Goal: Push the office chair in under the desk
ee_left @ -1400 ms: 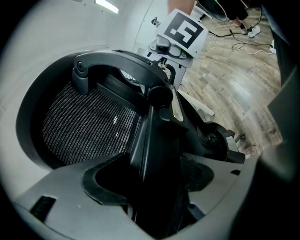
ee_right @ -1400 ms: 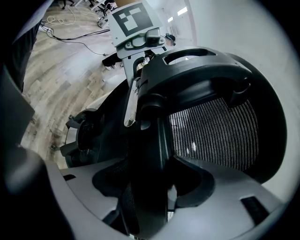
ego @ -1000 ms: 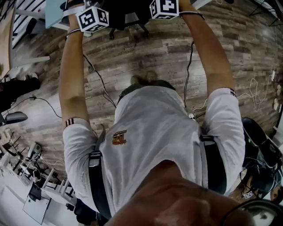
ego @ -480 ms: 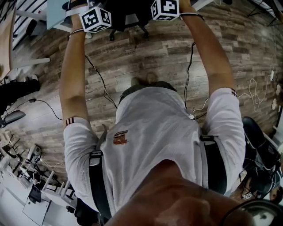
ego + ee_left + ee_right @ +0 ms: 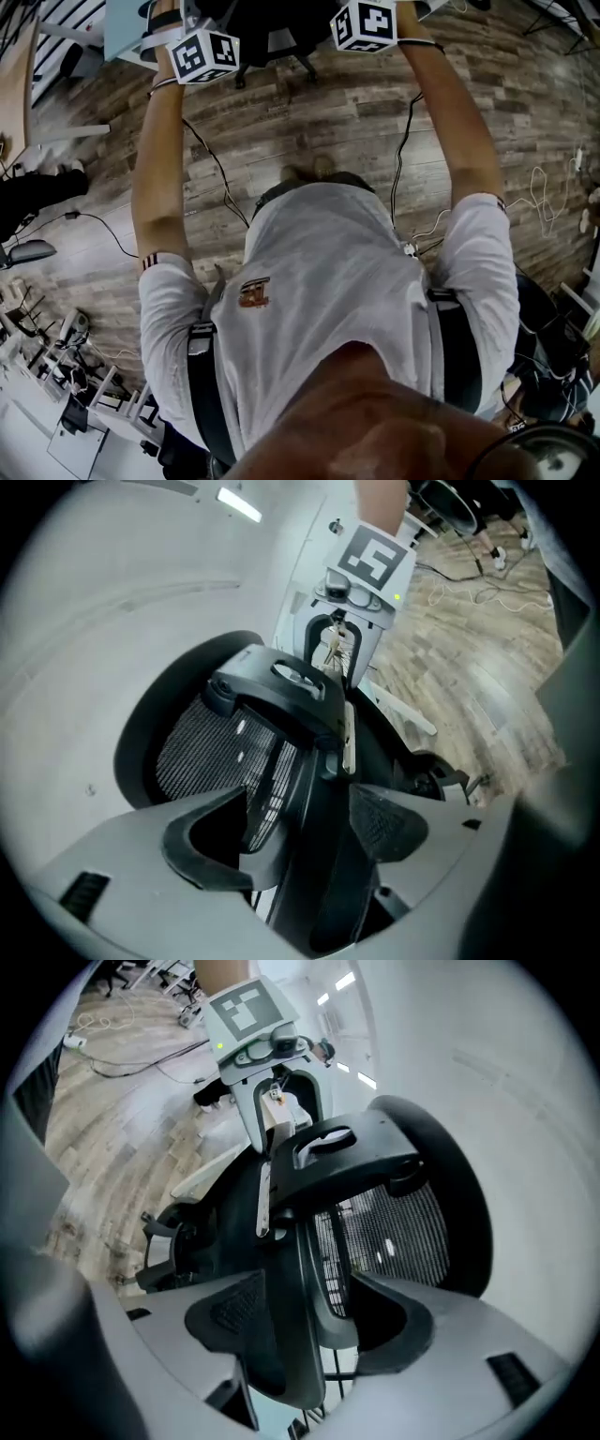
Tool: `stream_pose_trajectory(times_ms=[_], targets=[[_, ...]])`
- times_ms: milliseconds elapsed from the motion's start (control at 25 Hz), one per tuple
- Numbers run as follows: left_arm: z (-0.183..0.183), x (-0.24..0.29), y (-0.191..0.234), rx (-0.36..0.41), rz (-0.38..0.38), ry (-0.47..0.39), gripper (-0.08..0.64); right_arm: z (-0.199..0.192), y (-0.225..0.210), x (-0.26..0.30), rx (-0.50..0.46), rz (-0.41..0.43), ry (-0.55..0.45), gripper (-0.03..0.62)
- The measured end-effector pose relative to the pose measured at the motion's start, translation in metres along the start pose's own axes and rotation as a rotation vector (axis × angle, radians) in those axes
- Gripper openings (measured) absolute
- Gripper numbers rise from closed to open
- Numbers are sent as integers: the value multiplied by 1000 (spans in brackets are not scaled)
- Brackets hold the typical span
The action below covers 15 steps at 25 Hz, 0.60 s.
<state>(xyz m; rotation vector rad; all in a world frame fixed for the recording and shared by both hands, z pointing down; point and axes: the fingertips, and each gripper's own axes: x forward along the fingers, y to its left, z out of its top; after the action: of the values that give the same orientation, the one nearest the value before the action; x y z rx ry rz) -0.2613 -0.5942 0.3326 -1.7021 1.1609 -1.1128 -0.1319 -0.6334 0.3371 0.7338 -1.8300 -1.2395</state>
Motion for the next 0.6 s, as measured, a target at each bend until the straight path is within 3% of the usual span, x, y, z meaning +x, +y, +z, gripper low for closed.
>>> stream_pose_trajectory(times_ms=[200,360,480,600], targets=[[33,-44,21,-272,61,-103,344,21,-19,-50,252,-43,-109,261],[64,-81,26,-531,54,-214,340,47,-28,-95,505,-29,-251,252],[81,-110,32,-730,52,-298,276,68,-31,-128,705,-6,-363,180],[93,-132,36,-860,64,-341,238,81,-31,-154,854,18,-444,143]])
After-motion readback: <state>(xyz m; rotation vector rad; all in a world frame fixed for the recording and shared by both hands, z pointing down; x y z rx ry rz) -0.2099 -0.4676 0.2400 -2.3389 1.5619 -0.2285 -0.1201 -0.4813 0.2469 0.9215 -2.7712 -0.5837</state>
